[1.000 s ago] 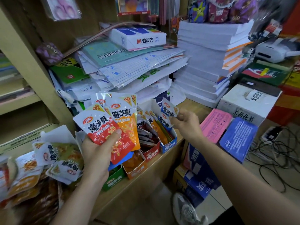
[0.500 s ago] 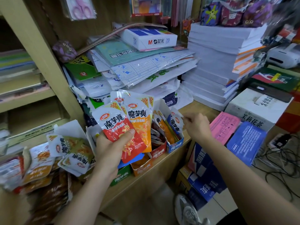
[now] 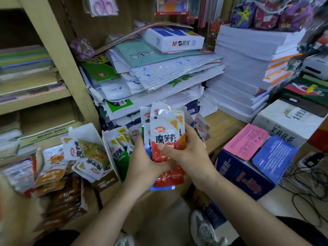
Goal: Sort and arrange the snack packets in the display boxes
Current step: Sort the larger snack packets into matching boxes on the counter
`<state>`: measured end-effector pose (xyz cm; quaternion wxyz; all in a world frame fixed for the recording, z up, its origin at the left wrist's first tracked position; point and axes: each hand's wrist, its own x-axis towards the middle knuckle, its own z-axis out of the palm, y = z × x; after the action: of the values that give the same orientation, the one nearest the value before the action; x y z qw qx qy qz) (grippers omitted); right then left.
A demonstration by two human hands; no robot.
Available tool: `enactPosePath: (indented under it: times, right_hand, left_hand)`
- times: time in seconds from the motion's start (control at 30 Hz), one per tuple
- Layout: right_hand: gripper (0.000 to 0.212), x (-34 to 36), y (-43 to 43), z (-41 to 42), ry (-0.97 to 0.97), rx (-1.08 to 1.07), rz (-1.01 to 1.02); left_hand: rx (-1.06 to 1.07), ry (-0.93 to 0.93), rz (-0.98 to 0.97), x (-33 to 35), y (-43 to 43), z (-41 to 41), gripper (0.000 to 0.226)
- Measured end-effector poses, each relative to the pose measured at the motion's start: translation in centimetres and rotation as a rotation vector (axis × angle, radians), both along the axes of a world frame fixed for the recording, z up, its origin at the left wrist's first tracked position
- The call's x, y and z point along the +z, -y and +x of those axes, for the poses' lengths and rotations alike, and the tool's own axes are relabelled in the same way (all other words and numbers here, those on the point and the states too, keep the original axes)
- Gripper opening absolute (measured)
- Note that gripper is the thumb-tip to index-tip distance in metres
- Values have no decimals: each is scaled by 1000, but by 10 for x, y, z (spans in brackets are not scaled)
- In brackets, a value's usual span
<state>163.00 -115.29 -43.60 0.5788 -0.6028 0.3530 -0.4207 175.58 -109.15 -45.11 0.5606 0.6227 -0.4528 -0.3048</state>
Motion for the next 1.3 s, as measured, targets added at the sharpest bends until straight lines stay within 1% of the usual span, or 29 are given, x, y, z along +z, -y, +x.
enactPosePath:
  times: [0.07,0.13,0.17,0.23,0.33,0.47,0.57,0.6,0.63,0.67,0.7,0.73,0.8,0.87,0.93,1.0,1.03,1.1,1.13,1.17,1.23,1.3]
  right_hand:
    - [58,-3,3,-1,16,-25,23]
    - [44,-2,4,-1,50,-32,47]
    - [37,-2,5,-1,77,-35,66]
    - [31,-1,6,-2,125,-38,121]
    - [25,2,9,-6,155,-21,205]
    - [19,9,15,-14,99,8,189]
    - [10,16,29,-28,48,-134,91]
    - [14,18,35,-34,44,-191,63]
    - [25,19,41,-39,33,-251,19]
    - [40,18,46,-43,4,-310,-44]
    - [52,17,51,-46,-32,-370,-134]
    - [58,16,54,-48,-63,-434,-227]
    - [57,16,56,-49,-99,-527,-364]
    - [52,21,53,-46,-58,-592,-447]
    - [51,24,48,-41,1,-618,-512]
    - [51,20,49,-36,1,-606,-554]
    - [47,17,52,-34,-7,-596,-566]
    - [30,10,58,-29,-28,-557,-541]
    - [28,7,60,-27,-51,-527,-527]
    - [34,7,60,-23,-92,-479,-525]
    - [54,5,56,-16,-182,-390,-547]
    - [64,-1,55,-15,-210,-330,-553]
  left_hand:
    - [-40,-16,21,1,-1,2,80]
    - [-67,-102,9,2,-1,4,78]
    - [-73,-157,-5,3,-1,4,74]
    - [-48,-223,-32,4,-2,5,58]
    - [20,-243,-19,5,-2,9,39]
    - [72,-270,-27,6,-4,17,32]
    - [187,-230,-60,6,-5,35,29]
    - [239,-225,-73,7,-6,43,29]
    - [291,-220,-85,7,-6,51,31]
    - [339,-214,-96,8,-7,58,33]
    - [380,-206,-108,9,-8,64,34]
    - [416,-201,-120,10,-9,70,33]
    - [469,-206,-129,11,-10,78,31]
    - [489,-203,-114,10,-12,82,30]
    - [487,-188,-91,8,-14,82,31]
    - [472,-196,-74,7,-16,79,35]
    - [463,-201,-70,7,-17,78,35]
    - [457,-208,-65,7,-18,77,35]
    - [456,-216,-64,8,-19,76,35]
    - [454,-223,-65,8,-19,75,35]
    - [441,-234,-70,9,-19,74,35]
    - [422,-248,-81,10,-19,71,32]
